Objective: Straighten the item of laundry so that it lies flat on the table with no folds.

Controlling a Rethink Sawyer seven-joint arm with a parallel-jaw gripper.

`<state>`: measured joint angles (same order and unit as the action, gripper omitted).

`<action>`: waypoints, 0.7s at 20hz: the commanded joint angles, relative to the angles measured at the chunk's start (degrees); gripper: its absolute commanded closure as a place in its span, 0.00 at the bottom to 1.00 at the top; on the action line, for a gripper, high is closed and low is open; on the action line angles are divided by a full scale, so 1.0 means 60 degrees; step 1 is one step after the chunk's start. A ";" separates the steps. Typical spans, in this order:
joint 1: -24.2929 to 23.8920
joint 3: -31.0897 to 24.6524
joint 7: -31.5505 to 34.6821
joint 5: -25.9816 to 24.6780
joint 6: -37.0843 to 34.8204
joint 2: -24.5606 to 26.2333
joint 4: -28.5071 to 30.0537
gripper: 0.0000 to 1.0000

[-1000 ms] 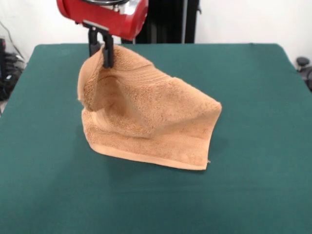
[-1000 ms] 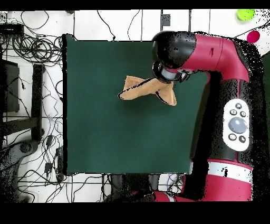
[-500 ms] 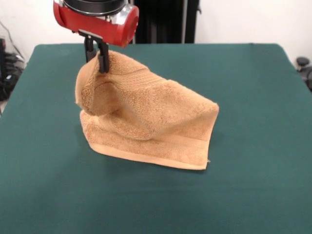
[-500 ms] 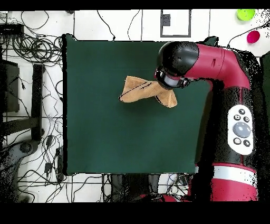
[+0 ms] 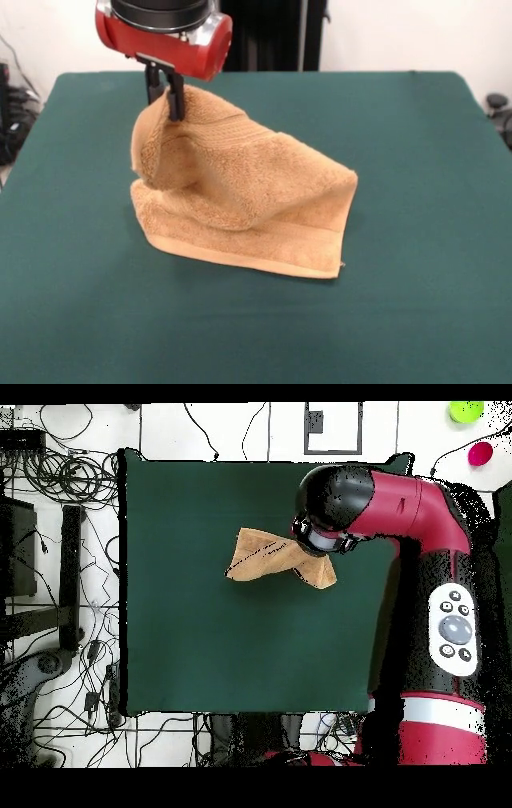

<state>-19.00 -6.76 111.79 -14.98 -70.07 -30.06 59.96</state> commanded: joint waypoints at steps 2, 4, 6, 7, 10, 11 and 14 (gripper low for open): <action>0.0678 -0.0156 0.0826 0.0396 -0.0436 -0.0247 0.1945 1.00; 0.0840 0.0111 0.1276 0.0438 -0.0540 -0.0453 0.2263 1.00; 0.0980 0.0351 0.1663 0.0461 -0.0562 -0.0594 0.2474 1.00; 0.1040 0.0460 0.1806 0.0458 -0.0538 -0.0655 0.2571 1.00; 0.1181 0.0740 0.2039 0.0475 -0.0377 -0.0793 0.2810 1.00; 0.1229 0.0837 0.2139 0.0497 -0.0348 -0.0836 0.2892 1.00; 0.1336 0.1102 0.2330 0.0606 -0.0253 -0.0959 0.3143 1.00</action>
<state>-13.37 -2.35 111.82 -13.63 -70.05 -35.13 67.49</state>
